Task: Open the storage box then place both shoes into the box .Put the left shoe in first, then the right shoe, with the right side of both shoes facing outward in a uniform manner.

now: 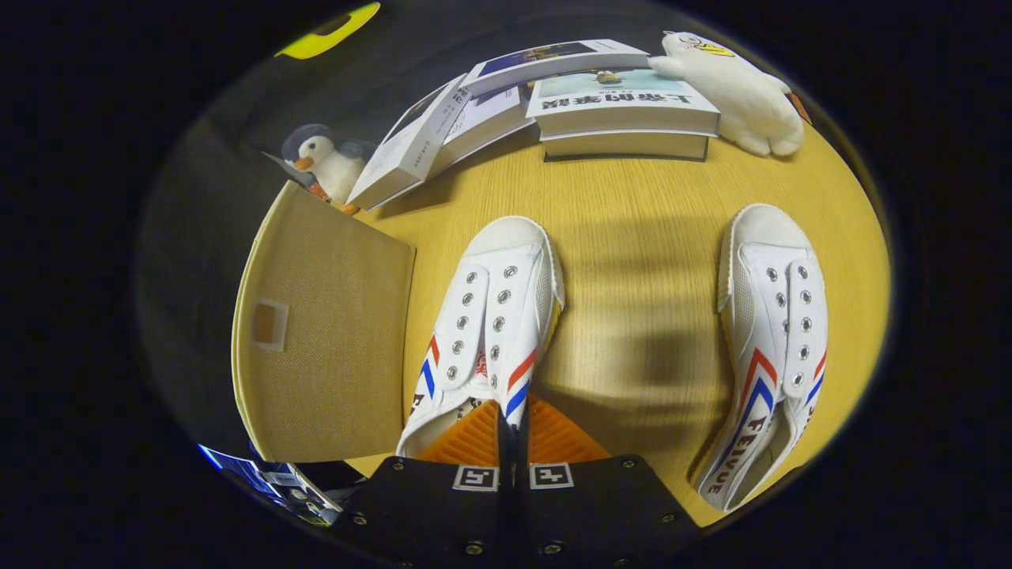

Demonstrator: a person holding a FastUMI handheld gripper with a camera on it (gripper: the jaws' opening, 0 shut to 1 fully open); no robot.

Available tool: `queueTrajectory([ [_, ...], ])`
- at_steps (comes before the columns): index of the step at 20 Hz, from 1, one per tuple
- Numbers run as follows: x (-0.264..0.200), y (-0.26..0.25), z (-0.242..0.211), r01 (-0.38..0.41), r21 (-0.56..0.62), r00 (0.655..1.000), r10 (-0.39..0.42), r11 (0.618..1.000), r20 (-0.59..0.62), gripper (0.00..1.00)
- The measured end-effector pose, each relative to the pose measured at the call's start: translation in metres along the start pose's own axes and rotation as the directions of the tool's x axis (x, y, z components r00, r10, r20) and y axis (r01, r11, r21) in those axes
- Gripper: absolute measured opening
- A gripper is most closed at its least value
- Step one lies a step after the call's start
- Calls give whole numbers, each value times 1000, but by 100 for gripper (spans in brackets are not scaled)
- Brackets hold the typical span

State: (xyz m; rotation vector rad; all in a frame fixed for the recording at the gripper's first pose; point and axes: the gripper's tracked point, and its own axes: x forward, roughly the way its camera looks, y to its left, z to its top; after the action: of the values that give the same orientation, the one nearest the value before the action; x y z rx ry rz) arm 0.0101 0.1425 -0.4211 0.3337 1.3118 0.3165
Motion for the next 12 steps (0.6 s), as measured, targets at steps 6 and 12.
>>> queueTrajectory([
  [6,-38,22,13,-38,-6,999,39,999,28,0],
  [12,-94,56,32,-57,-64,993,63,996,99,0],
])
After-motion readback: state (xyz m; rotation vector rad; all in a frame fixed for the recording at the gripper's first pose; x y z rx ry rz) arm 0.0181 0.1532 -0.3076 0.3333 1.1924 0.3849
